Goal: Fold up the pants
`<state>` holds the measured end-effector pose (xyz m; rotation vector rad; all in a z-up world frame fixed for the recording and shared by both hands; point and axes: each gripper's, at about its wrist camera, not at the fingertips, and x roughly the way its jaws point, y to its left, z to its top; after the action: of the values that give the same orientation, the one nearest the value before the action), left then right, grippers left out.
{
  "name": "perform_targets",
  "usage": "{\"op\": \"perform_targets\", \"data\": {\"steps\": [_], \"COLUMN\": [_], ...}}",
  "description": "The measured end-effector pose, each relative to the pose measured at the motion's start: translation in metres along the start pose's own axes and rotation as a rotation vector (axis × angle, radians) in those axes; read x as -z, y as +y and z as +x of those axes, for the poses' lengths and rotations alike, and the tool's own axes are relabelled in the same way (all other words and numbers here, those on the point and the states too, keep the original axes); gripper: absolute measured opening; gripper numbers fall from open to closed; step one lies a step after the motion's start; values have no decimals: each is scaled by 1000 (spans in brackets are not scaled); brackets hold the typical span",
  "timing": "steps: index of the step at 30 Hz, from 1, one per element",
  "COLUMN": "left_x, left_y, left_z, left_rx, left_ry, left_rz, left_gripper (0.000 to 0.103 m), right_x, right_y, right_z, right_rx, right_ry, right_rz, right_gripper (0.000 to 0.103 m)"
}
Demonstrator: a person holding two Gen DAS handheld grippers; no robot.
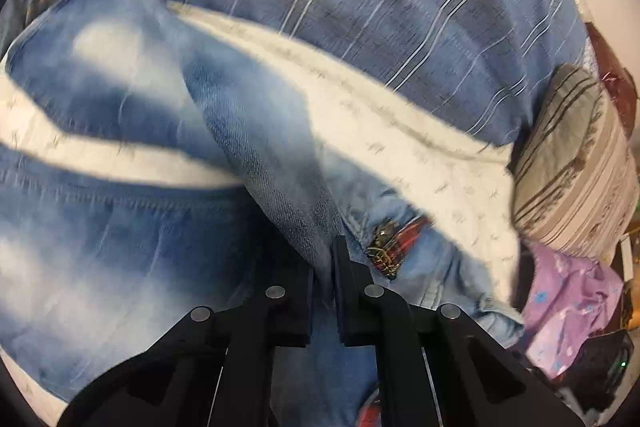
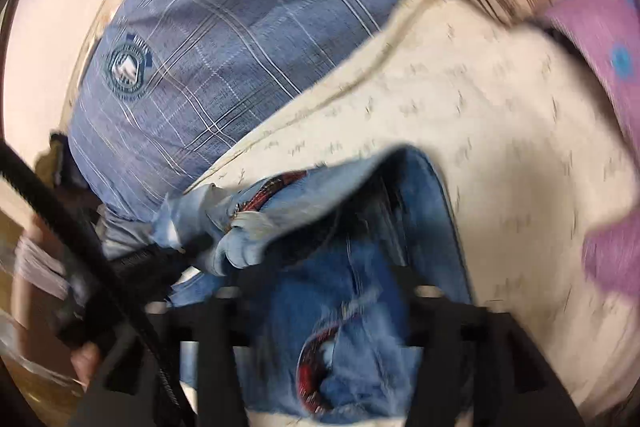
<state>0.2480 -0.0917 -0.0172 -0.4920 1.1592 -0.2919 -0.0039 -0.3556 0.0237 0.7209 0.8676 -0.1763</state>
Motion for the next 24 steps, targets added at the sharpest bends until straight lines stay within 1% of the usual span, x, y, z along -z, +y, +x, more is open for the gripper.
{"op": "perform_targets", "data": {"steps": [3, 5, 8, 10, 13, 15, 17, 18, 20, 21, 22, 23, 24], "left_x": [8, 8, 6, 5, 2, 2, 1, 1, 1, 1, 1, 1, 0], "left_y": [19, 19, 14, 12, 9, 7, 6, 5, 4, 4, 4, 4, 4], "left_z": [1, 0, 1, 1, 4, 8, 11, 10, 10, 9, 9, 9, 8], "left_rx": [24, 28, 14, 7, -1, -7, -9, -9, -7, -3, -2, -1, 4], "left_ry": [33, 24, 13, 11, 10, 15, 18, 14, 12, 12, 12, 14, 16], "left_rz": [-58, -49, -31, -23, -22, -26, -26, -23, -20, -20, -20, -22, -25], "left_gripper": [7, 7, 7, 7, 7, 7, 7, 7, 7, 7, 7, 7, 7], "right_x": [9, 11, 11, 13, 11, 11, 11, 13, 17, 19, 20, 19, 17], "right_y": [-13, -19, -19, -21, -31, -36, -33, -30, -21, -18, -14, -11, -5], "right_z": [5, 4, 8, 8, -4, -7, 2, 12, 33, 41, 49, 52, 54], "right_rx": [-80, -104, -115, -102, -132, -130, -158, -170, -124, -106, -87, -65, -22], "right_ry": [58, 47, 57, 43, -25, -40, 6, 49, 136, 162, 182, 184, 179], "right_rz": [80, 130, 138, 164, 229, 244, 236, 228, 197, 189, 177, 161, 124], "right_gripper": [57, 57, 57, 57, 57, 57, 57, 57, 57, 57, 52, 46, 40]}}
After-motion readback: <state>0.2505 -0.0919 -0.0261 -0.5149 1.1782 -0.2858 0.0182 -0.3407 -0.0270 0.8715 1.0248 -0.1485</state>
